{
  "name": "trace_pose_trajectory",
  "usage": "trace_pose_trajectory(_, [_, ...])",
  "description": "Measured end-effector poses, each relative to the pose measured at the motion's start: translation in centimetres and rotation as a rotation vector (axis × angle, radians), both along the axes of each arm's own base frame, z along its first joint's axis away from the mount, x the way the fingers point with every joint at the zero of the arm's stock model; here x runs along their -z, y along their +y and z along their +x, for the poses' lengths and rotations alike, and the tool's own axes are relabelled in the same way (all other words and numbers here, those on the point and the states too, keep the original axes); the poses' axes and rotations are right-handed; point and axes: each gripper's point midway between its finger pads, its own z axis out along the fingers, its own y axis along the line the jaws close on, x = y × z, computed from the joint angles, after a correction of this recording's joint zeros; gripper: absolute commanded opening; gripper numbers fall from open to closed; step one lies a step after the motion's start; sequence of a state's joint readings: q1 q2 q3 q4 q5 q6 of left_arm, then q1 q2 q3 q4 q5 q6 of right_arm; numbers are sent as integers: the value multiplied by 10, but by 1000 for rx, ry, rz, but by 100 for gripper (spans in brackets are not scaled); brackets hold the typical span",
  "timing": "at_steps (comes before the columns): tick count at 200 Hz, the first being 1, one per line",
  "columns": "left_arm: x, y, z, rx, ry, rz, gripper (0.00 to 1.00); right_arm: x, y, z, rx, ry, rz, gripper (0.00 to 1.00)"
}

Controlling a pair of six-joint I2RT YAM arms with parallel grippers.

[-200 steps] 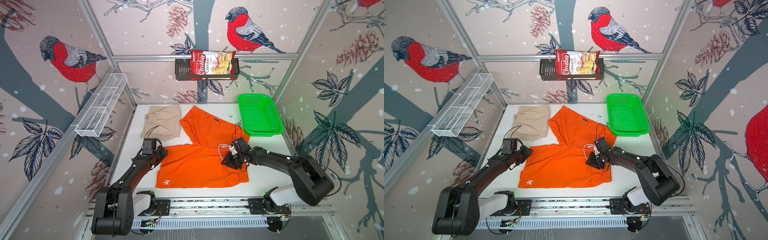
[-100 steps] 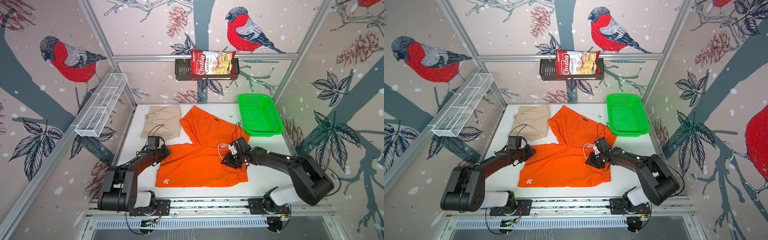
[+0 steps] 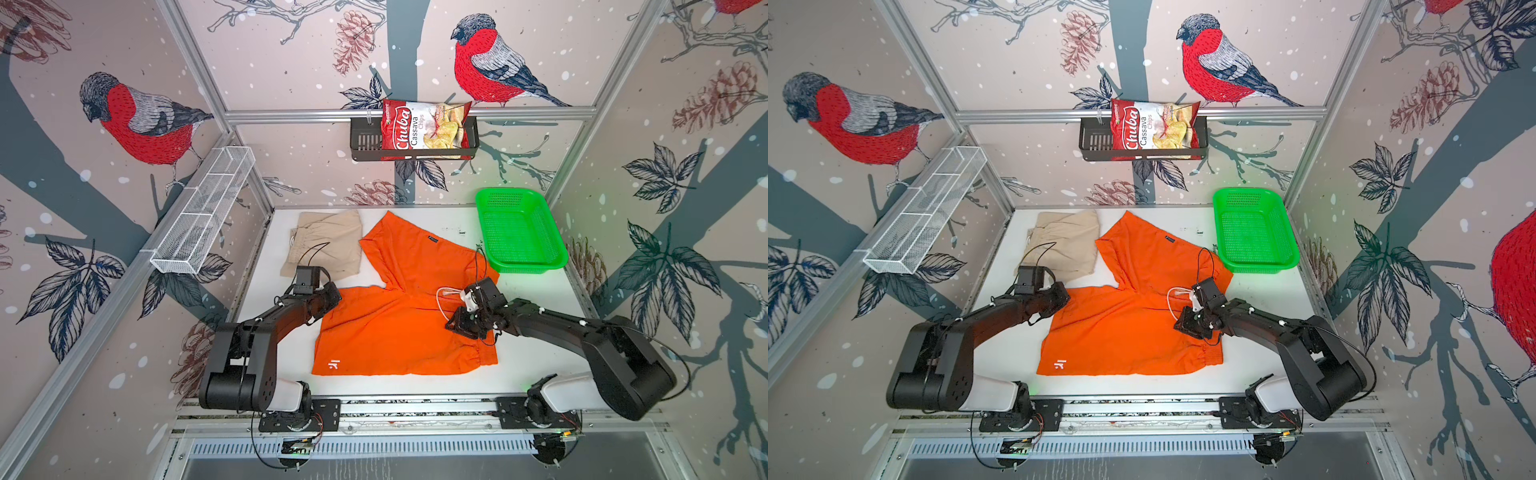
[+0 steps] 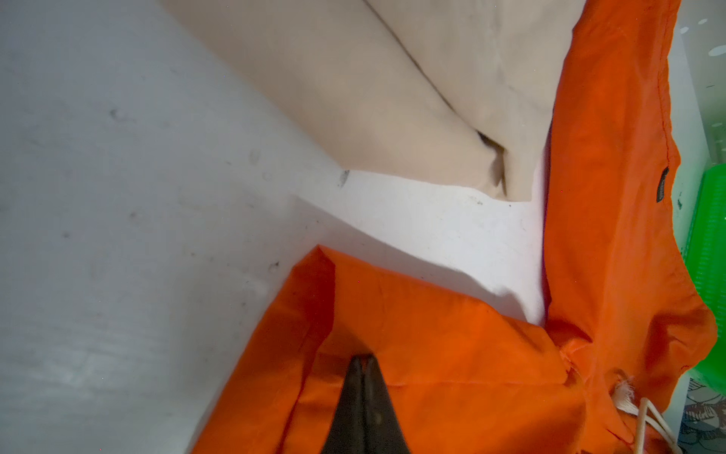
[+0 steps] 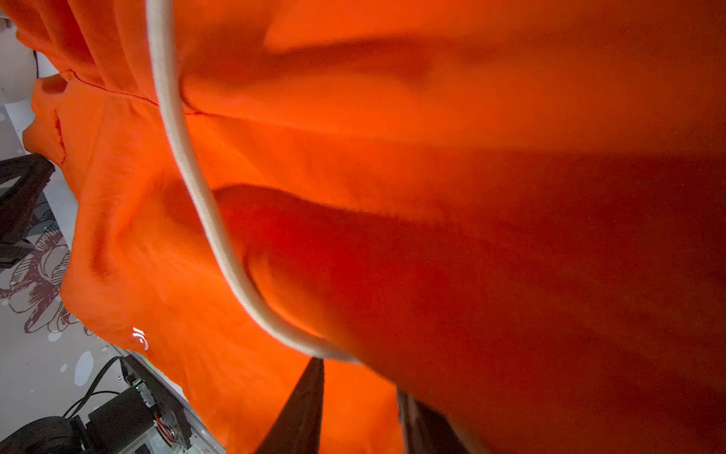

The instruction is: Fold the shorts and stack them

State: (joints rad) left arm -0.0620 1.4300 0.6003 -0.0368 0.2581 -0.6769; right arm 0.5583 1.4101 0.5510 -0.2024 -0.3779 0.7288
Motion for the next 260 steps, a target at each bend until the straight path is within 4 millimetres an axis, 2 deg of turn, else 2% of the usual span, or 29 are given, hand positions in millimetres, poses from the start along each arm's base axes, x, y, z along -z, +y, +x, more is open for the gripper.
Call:
trace_pose_trajectory(41, [-7, 0, 4, 6, -18, 2, 0, 1, -7, -2, 9, -19, -5, 34])
trace_pose_trajectory(62, [-5, -1, -1, 21, -8, 6, 22, 1, -17, -1, 28, -17, -28, 35])
trace_pose_trajectory(71, [-5, -2, -5, 27, -6, 1, 28, 0, -24, 2, 51, -14, -34, 35])
trace_pose_trajectory(106, [-8, -6, -20, 52, -23, -17, 39, -5, -50, 12, 142, -3, -101, 41])
trace_pose_trajectory(134, [-4, -12, -35, 97, -42, -42, 41, -11, -69, 12, 162, -14, -214, 45])
trace_pose_trajectory(145, [-1, -17, -41, 124, -42, -59, 41, -21, -65, 16, 149, -47, -220, 45])
trace_pose_trajectory(165, [-2, -26, -43, 169, -65, -93, 40, -46, -43, 25, 102, -145, -163, 44])
trace_pose_trajectory(179, [-6, -32, -42, 204, -90, -112, 40, -53, -32, 27, 76, -183, -133, 43])
trace_pose_trajectory(228, [-4, -38, -47, 250, -105, -132, 43, -34, -15, 20, 44, -152, -74, 42])
trace_pose_trajectory(260, [2, -41, -51, 259, -86, -142, 43, -20, -12, 18, 32, -125, -69, 42])
